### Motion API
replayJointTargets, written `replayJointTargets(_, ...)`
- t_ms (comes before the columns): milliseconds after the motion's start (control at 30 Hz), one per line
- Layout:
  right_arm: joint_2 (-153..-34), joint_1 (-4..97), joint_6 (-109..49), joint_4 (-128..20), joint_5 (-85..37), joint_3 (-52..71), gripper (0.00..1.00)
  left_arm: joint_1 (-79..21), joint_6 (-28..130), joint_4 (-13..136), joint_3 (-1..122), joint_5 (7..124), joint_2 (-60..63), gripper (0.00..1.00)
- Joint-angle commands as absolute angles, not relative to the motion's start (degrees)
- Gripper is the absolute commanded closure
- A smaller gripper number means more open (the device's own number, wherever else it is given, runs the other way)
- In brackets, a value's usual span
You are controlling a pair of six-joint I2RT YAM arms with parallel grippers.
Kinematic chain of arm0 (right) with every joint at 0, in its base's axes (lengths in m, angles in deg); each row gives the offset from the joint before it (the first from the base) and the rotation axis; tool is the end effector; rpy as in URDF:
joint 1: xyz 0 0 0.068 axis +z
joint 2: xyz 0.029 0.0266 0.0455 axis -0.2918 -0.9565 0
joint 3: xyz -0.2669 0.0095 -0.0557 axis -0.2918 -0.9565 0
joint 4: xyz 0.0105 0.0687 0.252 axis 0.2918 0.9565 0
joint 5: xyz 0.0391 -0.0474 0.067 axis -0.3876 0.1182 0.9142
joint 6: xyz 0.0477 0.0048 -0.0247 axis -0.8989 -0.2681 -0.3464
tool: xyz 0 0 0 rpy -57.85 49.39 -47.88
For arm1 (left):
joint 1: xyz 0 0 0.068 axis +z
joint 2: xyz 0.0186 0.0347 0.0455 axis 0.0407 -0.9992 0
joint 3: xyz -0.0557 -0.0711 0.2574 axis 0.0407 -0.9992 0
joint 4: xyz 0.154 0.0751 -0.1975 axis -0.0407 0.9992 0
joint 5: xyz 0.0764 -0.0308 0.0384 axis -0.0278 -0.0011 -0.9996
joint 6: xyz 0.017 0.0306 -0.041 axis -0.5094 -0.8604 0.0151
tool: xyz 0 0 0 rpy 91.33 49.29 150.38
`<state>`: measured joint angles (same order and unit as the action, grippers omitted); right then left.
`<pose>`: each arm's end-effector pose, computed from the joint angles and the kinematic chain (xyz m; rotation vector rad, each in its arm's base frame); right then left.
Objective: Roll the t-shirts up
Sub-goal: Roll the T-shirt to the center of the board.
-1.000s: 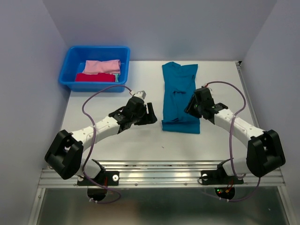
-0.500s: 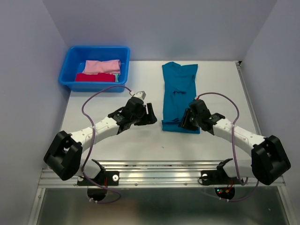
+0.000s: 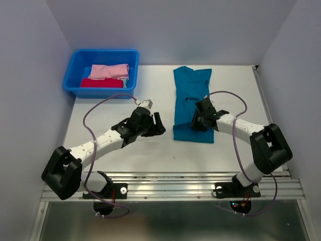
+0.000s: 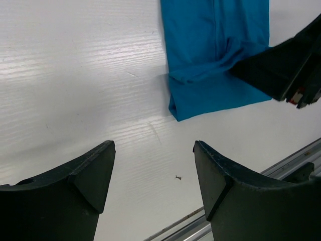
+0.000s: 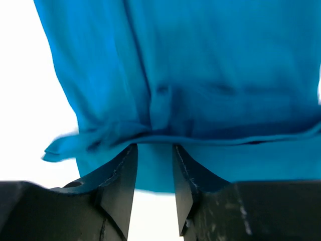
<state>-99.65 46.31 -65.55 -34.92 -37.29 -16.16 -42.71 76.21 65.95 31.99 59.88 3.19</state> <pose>0.2626 0.1433 0.1848 0.3380 2.5725 0.3404 0.2136 -0.1839 0.2376 0.1004 2.2528 -0.8180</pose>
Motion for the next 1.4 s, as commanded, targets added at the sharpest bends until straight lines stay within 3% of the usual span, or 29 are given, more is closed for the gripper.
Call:
replayJointTargets(0,-103.57,43.16,-63.72,-36.94,-41.36,-10.79,0.62,-42.32,77.69,64.13,30.37,57.64,6.70,0.25)
replayJointTargets(233,-103.93,41.31,-64.16,-36.32,-39.51,-9.20,0.61,-42.41,76.90,61.49,29.84,58.35,6.88,0.26)
replayJointTargets(500,-94.19,40.00,-65.22,-34.21,-43.03,-16.66,0.59,-43.29,76.19,57.19,29.05,57.64,7.76,0.26)
replayJointTargets(767,-82.06,27.96,-64.95,-33.95,-33.11,-27.30,0.55,-44.60,80.75,58.51,34.58,62.47,-5.40,0.33)
replayJointTargets(900,-79.59,25.85,-66.01,-34.03,-29.14,-30.64,0.49,-44.78,82.43,55.26,34.94,65.02,-9.99,0.33)
replayJointTargets(1167,-78.62,24.61,-68.02,-35.35,-26.24,-36.35,0.48,-44.87,83.14,52.36,36.69,70.12,-17.98,0.33)
replayJointTargets(1367,-77.74,24.61,-69.61,-37.99,-24.57,-39.61,0.49,-44.87,83.93,49.10,35.47,71.35,-21.24,0.49)
